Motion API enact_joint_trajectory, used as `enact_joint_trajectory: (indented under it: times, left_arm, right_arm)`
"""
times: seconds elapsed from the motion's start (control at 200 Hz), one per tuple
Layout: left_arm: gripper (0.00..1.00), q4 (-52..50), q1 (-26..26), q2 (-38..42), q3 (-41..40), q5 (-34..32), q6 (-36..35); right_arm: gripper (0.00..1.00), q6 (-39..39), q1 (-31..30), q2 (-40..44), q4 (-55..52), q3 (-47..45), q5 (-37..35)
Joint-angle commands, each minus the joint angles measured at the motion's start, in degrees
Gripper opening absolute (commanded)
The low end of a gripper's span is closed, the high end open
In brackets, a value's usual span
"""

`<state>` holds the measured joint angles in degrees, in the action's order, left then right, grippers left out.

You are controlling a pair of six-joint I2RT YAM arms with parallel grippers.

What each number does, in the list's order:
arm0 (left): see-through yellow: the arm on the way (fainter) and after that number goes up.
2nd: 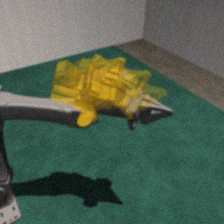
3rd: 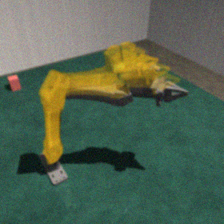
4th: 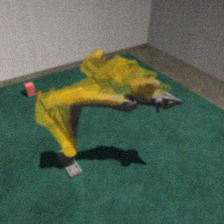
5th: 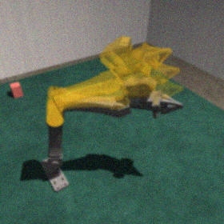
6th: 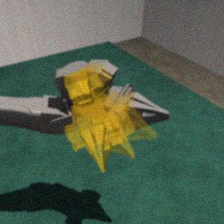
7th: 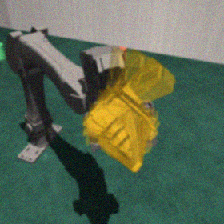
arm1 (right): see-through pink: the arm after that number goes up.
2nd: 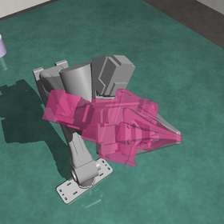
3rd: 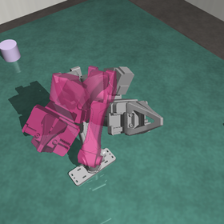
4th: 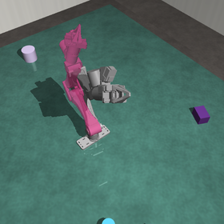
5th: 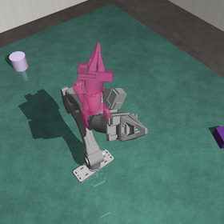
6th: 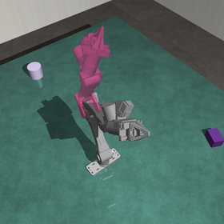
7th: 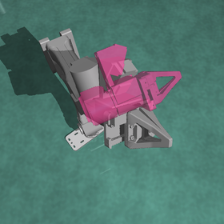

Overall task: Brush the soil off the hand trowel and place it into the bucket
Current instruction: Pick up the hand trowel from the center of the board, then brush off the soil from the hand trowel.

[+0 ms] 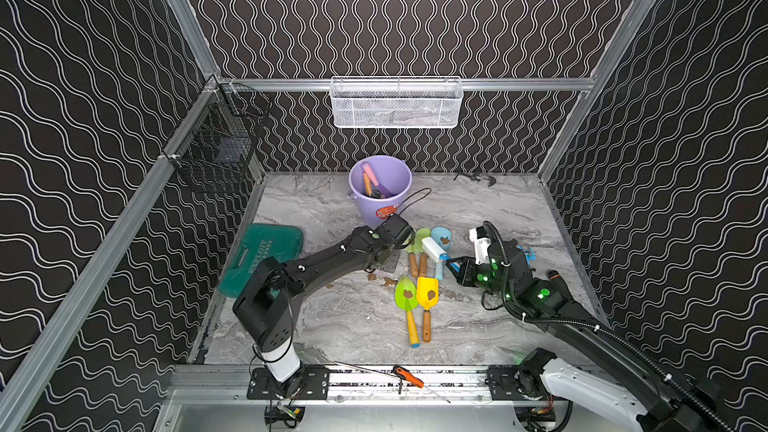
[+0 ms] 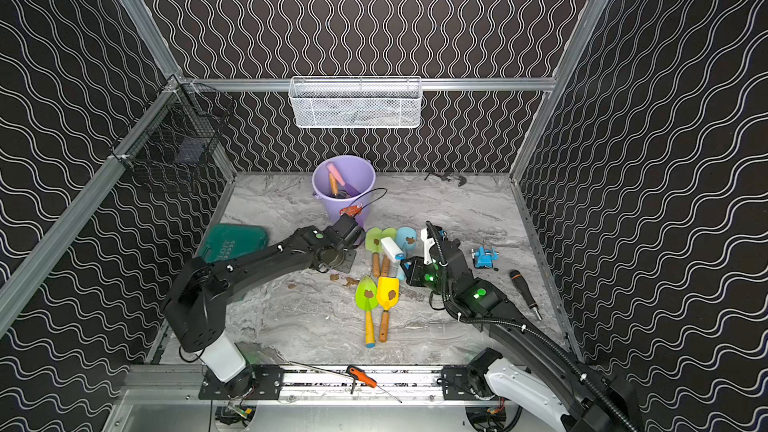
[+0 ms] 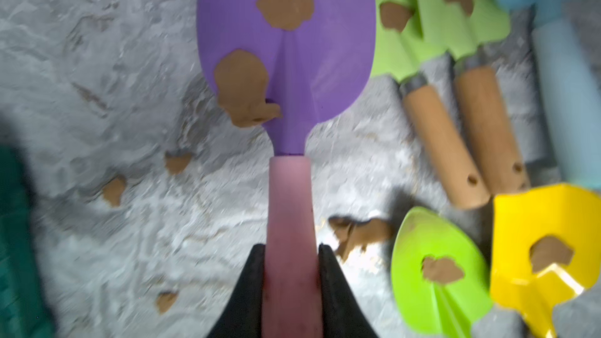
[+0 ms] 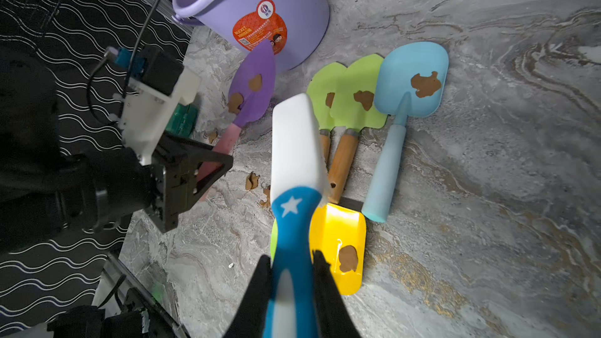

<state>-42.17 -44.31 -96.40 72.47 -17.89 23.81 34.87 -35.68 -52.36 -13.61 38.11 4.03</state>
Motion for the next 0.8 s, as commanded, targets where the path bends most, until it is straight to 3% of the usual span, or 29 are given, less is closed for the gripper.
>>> enact_joint_trajectory:
  times: [0.0,0.14,0.27,0.48,0.791]
  left_arm:
    - [0.0,-9.8,0.0,3.0,-0.2,2.6,-0.8]
    - [0.0,-14.3,0.0,12.1,-3.2,12.5,0.2]
    - [0.0,-21.4,-0.1,15.4,-2.4,17.8,-1.8]
    - [0.0,-26.5,-0.1,16.6,-1.7,16.6,-2.6]
    - [0.0,-24.5,-0.1,18.9,-4.2,16.2,-2.3]
  right_arm:
    - [0.0,-1.2,-0.1,0.7,2.9,0.6,2.7]
    - [0.0,-1.8,-0.3,2.7,4.7,-0.3,8.8]
    - [0.0,-2.9,-3.7,3.1,3.9,0.5,10.1]
    - [0.0,-6.5,-18.4,-2.1,5.1,3.9,2.7]
    - [0.0,-6.8,-19.5,-12.8,9.2,6.8,4.5]
